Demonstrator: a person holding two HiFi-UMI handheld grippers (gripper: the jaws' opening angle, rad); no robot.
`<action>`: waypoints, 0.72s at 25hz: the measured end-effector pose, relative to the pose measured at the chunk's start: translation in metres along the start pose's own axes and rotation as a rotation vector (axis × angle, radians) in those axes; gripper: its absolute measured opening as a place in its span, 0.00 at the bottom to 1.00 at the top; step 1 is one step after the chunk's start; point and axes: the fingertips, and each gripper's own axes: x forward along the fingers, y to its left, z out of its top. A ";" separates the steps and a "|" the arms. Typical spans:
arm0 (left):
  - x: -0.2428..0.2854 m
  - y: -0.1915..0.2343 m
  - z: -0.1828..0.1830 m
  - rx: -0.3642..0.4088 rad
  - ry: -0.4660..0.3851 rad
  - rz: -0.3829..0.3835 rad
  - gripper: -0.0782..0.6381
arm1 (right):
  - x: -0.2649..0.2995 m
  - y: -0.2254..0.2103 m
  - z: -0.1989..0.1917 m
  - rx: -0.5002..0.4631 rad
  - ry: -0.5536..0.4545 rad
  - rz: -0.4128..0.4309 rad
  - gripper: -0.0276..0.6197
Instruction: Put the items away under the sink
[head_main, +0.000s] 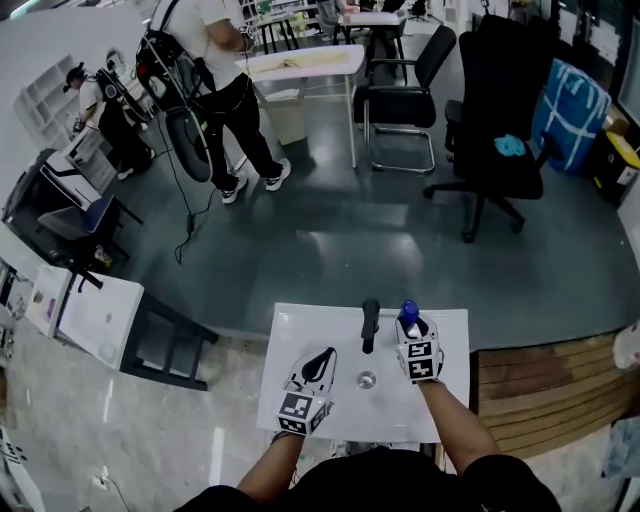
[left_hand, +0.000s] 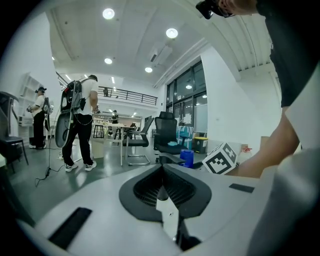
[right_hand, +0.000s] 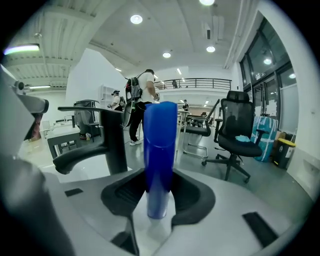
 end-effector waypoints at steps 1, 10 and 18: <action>0.000 -0.001 0.000 -0.001 -0.002 0.000 0.14 | -0.001 -0.001 -0.001 -0.003 0.001 -0.002 0.29; -0.014 0.000 0.003 0.018 0.003 -0.009 0.14 | -0.030 -0.001 0.003 0.021 -0.045 -0.043 0.29; -0.041 -0.002 0.011 0.037 -0.041 -0.046 0.14 | -0.091 0.012 0.024 0.075 -0.110 -0.109 0.29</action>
